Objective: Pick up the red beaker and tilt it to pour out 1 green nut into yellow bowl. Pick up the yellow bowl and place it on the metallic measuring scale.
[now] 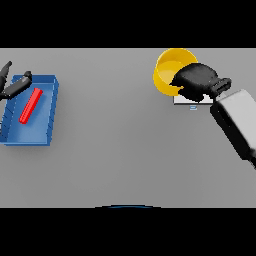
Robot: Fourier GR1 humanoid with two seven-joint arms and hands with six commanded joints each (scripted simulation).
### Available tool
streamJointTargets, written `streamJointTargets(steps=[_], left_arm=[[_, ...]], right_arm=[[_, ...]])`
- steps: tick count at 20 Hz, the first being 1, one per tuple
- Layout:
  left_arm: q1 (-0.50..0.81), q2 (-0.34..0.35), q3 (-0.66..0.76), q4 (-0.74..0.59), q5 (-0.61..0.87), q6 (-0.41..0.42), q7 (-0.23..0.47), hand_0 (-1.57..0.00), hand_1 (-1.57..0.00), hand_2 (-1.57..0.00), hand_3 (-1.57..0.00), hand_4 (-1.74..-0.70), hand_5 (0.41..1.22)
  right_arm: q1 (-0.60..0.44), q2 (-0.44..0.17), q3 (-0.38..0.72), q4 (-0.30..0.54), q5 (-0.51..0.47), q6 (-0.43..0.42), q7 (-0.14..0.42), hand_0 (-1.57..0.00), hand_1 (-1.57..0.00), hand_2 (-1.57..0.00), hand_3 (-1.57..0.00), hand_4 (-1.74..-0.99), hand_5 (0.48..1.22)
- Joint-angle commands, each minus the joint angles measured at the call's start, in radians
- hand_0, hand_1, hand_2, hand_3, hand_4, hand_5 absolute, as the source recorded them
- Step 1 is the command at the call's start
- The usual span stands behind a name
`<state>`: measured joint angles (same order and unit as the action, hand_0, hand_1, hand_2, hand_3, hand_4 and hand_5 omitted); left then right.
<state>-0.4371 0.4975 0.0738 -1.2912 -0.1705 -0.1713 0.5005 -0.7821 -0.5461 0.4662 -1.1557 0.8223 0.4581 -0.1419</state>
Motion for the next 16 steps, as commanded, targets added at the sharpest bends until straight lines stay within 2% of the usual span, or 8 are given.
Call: streamJointTargets(steps=[1,5,9,10,16], left_arm=[[-0.004,-0.001,0.0,0.003,-0.002,0.003,0.006,0.0,0.0,0.0,0.0,-0.85,0.746],[0.01,0.01,0.007,-0.038,0.014,-0.009,0.048,0.0,0.0,0.0,0.0,-0.85,0.761],[0.009,-0.002,-0.001,-0.03,0.0,0.007,0.065,0.0,0.0,0.0,0.0,-0.86,0.779],[0.004,-0.005,-0.008,-0.03,-0.006,0.008,0.073,0.0,0.0,0.0,0.0,-0.86,0.784],[0.0,-0.004,-0.013,-0.019,-0.012,0.003,0.077,0.0,0.0,0.0,0.0,-0.86,0.809]], right_arm=[[-0.016,-0.002,-0.008,0.053,0.008,-0.026,-0.014,-1.57,-1.57,-1.55,-1.15,-1.741,1.221],[-0.035,-0.01,-0.035,0.183,0.015,-0.085,-0.028,-1.57,-1.57,-1.55,-1.15,-1.741,1.221],[-0.067,0.016,-0.052,0.32,0.023,-0.146,-0.041,-1.57,-1.57,-1.5,-1.18,-1.741,1.221],[-0.075,0.018,-0.057,0.362,0.025,-0.167,-0.069,-1.57,-1.57,-1.48,-1.21,-1.741,1.221],[-0.089,0.044,-0.074,0.484,0.026,-0.201,-0.079,-1.57,-1.57,-1.39,-1.37,-1.741,1.221]])
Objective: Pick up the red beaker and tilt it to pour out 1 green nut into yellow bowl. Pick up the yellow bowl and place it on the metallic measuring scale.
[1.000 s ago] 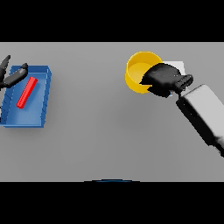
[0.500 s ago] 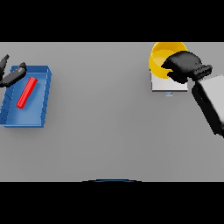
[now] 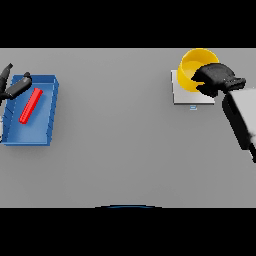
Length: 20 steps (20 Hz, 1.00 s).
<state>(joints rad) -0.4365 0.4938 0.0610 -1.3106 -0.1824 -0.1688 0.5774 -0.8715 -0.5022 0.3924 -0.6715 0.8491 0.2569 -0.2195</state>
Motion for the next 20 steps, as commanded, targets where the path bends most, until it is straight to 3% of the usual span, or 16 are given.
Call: streamJointTargets(steps=[1,6,8,9,11,14,17,20], left_arm=[[0.006,0.001,0.002,0.0,-0.001,0.003,-0.006,0.0,0.0,0.0,0.0,-0.85,0.807],[-0.005,-0.001,0.0,0.012,0.002,-0.004,-0.019,0.0,0.0,0.0,0.0,-0.84,0.783],[-0.002,-0.001,-0.005,0.014,-0.007,-0.001,-0.014,0.0,0.0,0.0,0.0,-0.84,0.779],[0.0,0.002,-0.005,0.007,-0.004,-0.006,-0.009,0.0,0.0,0.0,0.0,-0.84,0.775],[-0.003,0.012,0.006,0.012,0.005,-0.014,-0.016,0.0,0.0,0.0,0.0,-0.84,0.774],[-0.002,0.005,0.007,-0.002,0.014,-0.013,-0.003,0.0,0.0,0.0,0.0,-0.84,0.764],[0.0,0.005,0.005,0.007,0.008,-0.011,-0.01,0.0,0.0,0.0,0.0,-0.83,0.754],[0.006,0.0,0.004,-0.003,0.009,-0.005,-0.005,0.0,0.0,0.0,0.0,-0.83,0.752]], right_arm=[[-0.006,0.002,-0.001,0.009,0.0,-0.001,-0.001,-1.57,-1.57,-1.38,-1.38,-1.741,1.221],[-0.008,0.019,0.002,0.055,0.011,-0.01,-0.01,-1.57,-1.57,-1.37,-1.45,-1.741,1.221],[-0.006,0.019,-0.001,0.056,0.011,-0.007,-0.011,-1.57,-1.5,-1.44,-1.25,-1.741,1.221],[-0.009,0.016,0.0,0.062,0.015,-0.003,-0.016,-1.56,-1.43,-1.34,-1.11,-1.682,1.221],[-0.012,0.017,-0.014,0.065,0.002,0.014,-0.001,-1.33,-1.12,-1.01,-0.82,-1.592,1.074],[-0.005,0.028,-0.034,0.056,-0.029,0.048,0.013,-0.76,-0.67,-0.58,-0.48,-1.513,0.923],[-0.014,0.028,-0.037,0.065,-0.031,0.063,0.021,-0.39,-0.38,-0.3,-0.26,-1.476,0.847],[-0.011,0.015,-0.026,0.061,-0.022,0.071,0.007,-0.2,-0.19,-0.15,-0.13,-1.435,0.817]])
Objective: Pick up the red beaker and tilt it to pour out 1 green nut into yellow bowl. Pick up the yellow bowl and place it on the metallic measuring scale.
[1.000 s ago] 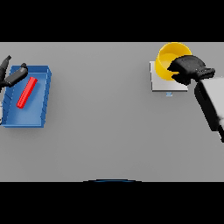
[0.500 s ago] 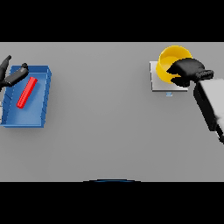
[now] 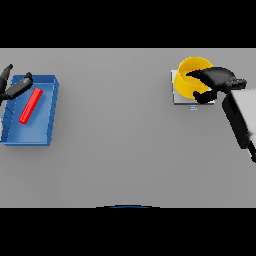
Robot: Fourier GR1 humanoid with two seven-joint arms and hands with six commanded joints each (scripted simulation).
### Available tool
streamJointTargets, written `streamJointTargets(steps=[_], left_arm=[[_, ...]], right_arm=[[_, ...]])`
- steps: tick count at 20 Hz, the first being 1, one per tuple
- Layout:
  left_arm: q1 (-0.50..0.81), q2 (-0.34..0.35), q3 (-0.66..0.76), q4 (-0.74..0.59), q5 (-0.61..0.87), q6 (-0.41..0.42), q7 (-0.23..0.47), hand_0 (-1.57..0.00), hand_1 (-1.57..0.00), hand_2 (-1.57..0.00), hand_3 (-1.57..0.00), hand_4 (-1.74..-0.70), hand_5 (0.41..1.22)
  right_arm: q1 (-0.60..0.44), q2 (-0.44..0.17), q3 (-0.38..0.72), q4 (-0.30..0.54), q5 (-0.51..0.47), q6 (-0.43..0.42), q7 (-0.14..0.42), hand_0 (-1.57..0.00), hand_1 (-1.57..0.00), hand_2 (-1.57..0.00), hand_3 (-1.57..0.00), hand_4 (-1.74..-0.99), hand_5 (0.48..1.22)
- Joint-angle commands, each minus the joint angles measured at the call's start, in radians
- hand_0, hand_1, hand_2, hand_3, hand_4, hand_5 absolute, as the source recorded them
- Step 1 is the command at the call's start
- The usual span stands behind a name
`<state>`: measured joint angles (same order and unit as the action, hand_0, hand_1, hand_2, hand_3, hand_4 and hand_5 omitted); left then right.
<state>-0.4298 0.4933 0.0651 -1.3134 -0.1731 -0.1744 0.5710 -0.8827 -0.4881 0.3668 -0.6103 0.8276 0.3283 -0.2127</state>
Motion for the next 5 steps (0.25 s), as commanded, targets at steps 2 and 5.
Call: streamJointTargets(steps=[2,5], left_arm=[[-0.011,0.006,0.004,0.006,-0.001,-0.002,0.005,0.0,0.0,0.0,0.0,-0.84,0.755],[-0.012,0.003,-0.004,-0.004,-0.007,0.002,0.005,0.0,0.0,0.0,0.0,-0.83,0.76]], right_arm=[[-0.003,0.006,0.008,0.002,0.009,0.009,0.024,-0.13,-0.12,-0.1,-0.08,-1.409,0.804],[-0.007,0.011,0.008,0.006,0.007,0.022,0.032,-0.06,-0.06,-0.05,-0.04,-1.39,0.779]])
